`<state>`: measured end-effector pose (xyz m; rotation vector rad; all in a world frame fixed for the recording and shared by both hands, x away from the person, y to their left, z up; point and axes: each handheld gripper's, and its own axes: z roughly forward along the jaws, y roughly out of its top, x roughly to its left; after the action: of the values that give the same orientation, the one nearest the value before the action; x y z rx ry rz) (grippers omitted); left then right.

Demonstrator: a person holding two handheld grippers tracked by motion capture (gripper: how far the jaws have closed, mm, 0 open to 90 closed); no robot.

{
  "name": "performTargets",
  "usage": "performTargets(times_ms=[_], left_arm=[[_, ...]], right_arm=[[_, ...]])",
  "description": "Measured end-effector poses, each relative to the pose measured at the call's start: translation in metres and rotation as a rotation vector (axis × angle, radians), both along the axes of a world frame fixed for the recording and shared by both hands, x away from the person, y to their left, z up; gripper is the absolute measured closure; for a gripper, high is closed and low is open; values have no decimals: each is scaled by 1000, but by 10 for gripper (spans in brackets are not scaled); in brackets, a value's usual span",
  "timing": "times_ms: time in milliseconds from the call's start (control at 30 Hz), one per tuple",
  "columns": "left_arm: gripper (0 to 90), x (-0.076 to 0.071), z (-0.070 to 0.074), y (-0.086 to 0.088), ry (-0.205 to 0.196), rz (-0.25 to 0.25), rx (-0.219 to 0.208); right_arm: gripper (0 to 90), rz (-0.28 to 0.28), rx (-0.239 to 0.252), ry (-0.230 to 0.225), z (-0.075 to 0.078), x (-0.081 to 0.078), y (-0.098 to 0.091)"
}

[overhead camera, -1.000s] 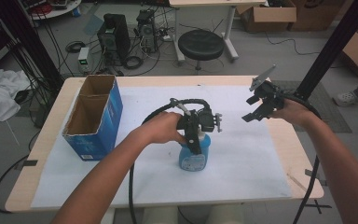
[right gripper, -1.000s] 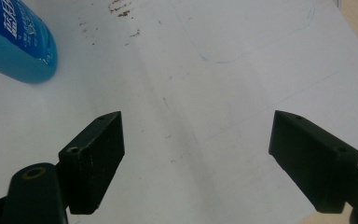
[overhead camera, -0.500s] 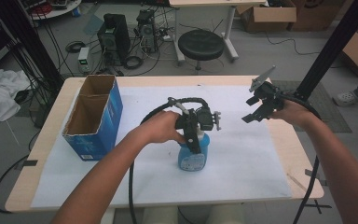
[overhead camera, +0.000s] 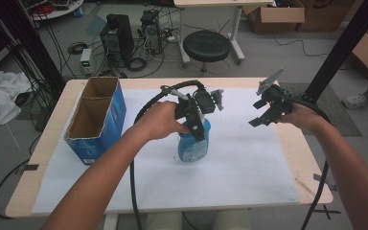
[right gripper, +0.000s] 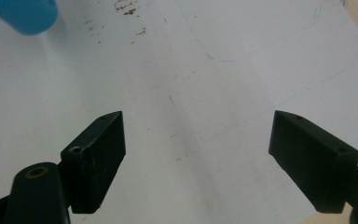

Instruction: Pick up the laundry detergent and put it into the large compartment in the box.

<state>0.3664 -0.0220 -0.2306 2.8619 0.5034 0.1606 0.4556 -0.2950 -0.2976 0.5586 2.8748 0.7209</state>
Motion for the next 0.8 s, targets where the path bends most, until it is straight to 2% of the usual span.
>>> performTargets(times_ms=[100,300,467,700,800], left_arm=[[378,2,9,3,-12,66,14],[378,9,24,14,-30,208,-13],[379,14,33,23,-44,325,-1],[379,21,51,37,-23,484,-31],[380,22,56,45,-31,571,-45]], right_arm=[[184,0,0,2,0,-1,1],[184,4,-1,4,2,-2,1],[183,10,-1,-6,2,-2,1],[183,28,-9,-5,2,-1,7],[184,33,-5,-8,2,0,9]])
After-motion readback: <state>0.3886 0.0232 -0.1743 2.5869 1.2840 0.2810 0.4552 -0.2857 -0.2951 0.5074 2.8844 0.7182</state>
